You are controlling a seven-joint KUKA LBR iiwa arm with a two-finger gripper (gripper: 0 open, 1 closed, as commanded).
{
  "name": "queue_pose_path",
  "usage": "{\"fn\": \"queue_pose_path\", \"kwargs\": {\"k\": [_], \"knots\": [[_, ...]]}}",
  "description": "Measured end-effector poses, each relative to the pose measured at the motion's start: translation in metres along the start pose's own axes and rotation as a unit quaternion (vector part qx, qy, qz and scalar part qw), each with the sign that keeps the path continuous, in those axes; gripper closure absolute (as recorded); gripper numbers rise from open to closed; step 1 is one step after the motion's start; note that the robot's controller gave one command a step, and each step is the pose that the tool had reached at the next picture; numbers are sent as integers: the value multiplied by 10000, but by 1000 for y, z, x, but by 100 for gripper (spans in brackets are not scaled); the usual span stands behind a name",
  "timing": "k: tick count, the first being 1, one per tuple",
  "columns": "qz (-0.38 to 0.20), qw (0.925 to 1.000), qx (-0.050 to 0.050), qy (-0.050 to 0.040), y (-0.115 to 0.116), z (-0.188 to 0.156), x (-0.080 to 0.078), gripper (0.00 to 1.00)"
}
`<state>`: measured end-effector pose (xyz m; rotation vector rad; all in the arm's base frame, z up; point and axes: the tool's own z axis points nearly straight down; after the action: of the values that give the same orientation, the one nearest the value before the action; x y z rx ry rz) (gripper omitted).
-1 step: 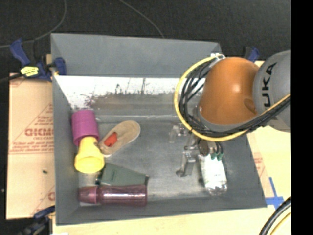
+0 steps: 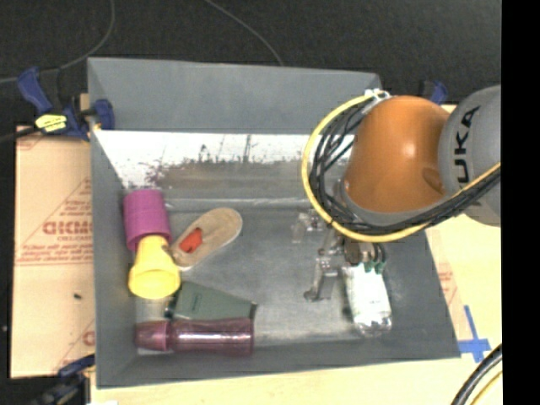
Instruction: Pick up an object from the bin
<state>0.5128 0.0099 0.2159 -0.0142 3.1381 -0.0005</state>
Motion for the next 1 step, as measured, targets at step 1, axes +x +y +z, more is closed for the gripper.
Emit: {"fn": "queue_pose_path", "kwargs": {"k": [1], "knots": [[-65, 10000, 2, -4, 18, 66, -59, 0]]}}
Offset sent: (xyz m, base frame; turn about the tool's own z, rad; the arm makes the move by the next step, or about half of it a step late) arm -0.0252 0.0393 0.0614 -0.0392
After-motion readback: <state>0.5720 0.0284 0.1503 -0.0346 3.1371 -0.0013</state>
